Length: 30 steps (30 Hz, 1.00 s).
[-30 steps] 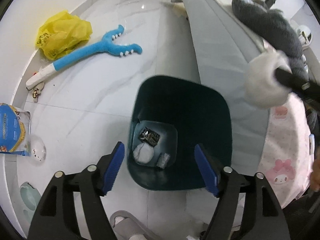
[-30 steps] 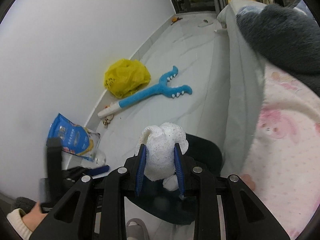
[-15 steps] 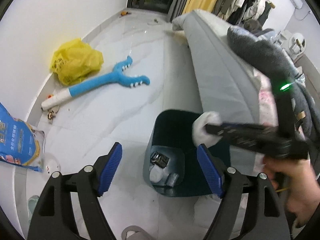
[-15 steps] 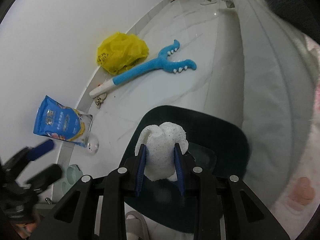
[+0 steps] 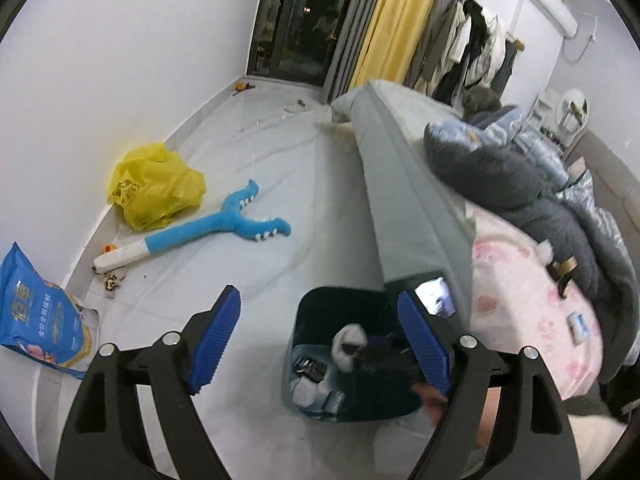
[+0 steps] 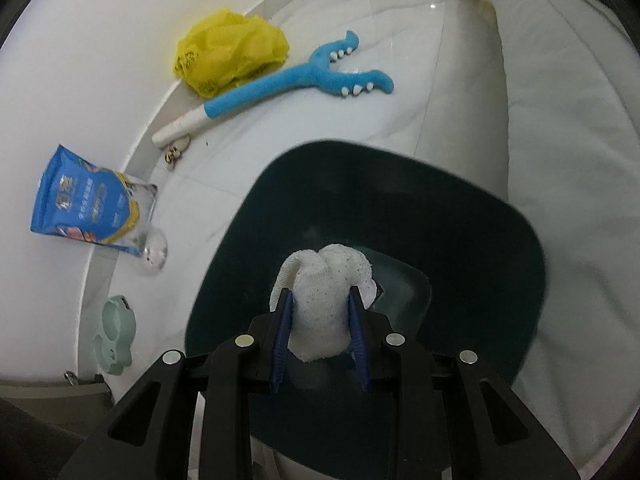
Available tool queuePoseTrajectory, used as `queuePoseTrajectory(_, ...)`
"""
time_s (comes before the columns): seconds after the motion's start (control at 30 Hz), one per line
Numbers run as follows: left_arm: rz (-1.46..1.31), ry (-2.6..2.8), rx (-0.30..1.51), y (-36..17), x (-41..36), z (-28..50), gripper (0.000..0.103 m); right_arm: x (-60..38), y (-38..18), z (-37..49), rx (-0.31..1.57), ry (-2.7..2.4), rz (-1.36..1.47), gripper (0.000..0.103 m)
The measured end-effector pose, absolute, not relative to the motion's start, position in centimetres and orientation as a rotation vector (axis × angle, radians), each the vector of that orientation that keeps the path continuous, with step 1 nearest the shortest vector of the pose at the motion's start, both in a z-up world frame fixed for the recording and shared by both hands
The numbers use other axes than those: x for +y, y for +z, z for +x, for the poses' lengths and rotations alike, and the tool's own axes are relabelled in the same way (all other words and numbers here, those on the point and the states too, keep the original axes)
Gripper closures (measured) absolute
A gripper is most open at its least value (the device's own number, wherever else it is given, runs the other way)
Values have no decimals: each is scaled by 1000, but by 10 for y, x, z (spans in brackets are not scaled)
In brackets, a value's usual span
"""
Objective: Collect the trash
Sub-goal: 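Lower the white tissue into the bin and open the right tool, then move both tools back toward the bed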
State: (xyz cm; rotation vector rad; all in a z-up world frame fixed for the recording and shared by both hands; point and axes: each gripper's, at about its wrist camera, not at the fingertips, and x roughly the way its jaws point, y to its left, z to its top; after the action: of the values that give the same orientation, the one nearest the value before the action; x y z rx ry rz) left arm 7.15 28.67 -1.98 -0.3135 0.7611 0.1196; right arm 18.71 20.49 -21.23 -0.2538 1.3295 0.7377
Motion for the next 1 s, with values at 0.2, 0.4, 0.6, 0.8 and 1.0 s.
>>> queuePoseTrajectory(0.2,-349,91,704,5,280,73,19,208,-225,181,1349,743,-309,71)
queuePoseTrajectory(0.4,-301,87,656,23,266,73,16,208,-211,171,1322,786,-333,37)
queuePoseTrajectory(0.6,-270,92,594,44,254,75,15,195,-172,166,1216,803,-301,25)
queuePoseTrajectory(0.8,-214,84,536,57,230,80,12,158,-119,169,1041,755,-279,17)
queuePoseTrajectory(1.0,-209,46,519,60,205,91,9,110,-79,185,923,677,-228,12)
